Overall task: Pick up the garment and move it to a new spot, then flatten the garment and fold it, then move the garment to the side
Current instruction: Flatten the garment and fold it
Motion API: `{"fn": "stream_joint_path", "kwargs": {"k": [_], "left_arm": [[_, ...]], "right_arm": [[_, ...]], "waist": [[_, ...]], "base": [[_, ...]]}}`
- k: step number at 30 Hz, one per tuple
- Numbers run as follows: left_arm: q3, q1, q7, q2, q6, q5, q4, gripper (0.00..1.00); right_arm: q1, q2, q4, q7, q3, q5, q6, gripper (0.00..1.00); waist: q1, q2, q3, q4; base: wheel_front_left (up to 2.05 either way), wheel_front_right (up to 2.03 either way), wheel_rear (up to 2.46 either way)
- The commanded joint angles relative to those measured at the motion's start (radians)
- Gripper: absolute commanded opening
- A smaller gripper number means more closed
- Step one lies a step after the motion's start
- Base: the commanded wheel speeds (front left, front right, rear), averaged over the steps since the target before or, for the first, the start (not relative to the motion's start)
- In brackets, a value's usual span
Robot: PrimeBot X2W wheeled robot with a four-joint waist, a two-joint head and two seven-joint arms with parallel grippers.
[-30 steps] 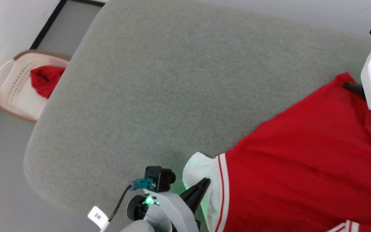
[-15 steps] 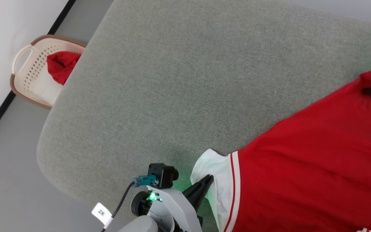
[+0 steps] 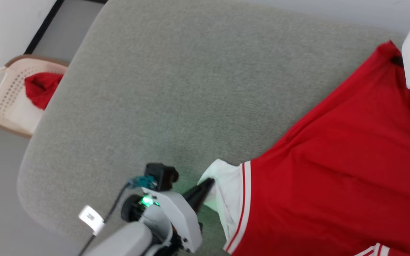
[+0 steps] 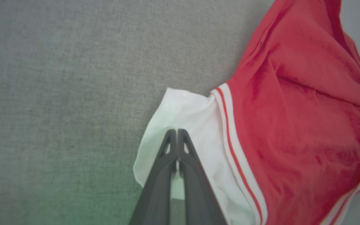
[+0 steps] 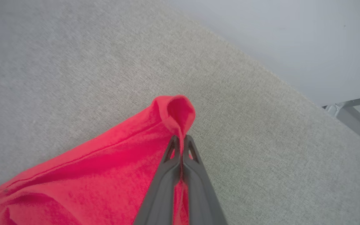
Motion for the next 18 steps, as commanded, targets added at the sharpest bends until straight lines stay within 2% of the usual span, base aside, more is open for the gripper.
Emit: {"fn": "stream_joint_path", "kwargs": {"k": [1, 10, 13, 16, 18], "left_arm": [[0.005, -0.010, 0.006, 0.014, 0.007, 0.007, -0.010, 0.00], [0.051, -0.163, 0.237, 0.239, 0.106, 0.050, -0.195, 0.00], [0.070, -0.264, 0.322, 0.300, 0.107, 0.071, -0.207, 0.00], [0.099, -0.385, 0.368, 0.325, 0.080, 0.086, -0.179, 0.00], [0.119, -0.461, 0.386, 0.320, 0.062, 0.084, -0.129, 0.00]], "right_arm": [[-0.014, 0.002, -0.009, -0.013, 0.000, 0.000, -0.001, 0.00], [-0.053, 0.000, -0.064, -0.199, -0.005, 0.033, -0.001, 0.00], [-0.064, 0.010, -0.053, -0.273, -0.011, 0.030, -0.001, 0.00], [-0.079, 0.032, -0.021, -0.342, -0.019, 0.019, -0.001, 0.00], [-0.095, 0.053, 0.007, -0.387, -0.030, 0.014, -0.001, 0.00]], "waist": [[0.0000, 0.0000, -0.029, -0.031], [0.0000, 0.0000, -0.104, -0.109], [0.0000, 0.0000, -0.125, -0.136], [0.0000, 0.0000, -0.140, -0.166], [0.0000, 0.0000, -0.148, -0.187]], "base": [[0.00, 0.00, 0.00], [0.00, 0.00, 0.00], [0.00, 0.00, 0.00], [0.00, 0.00, 0.00], [0.00, 0.00, 0.00]]}}
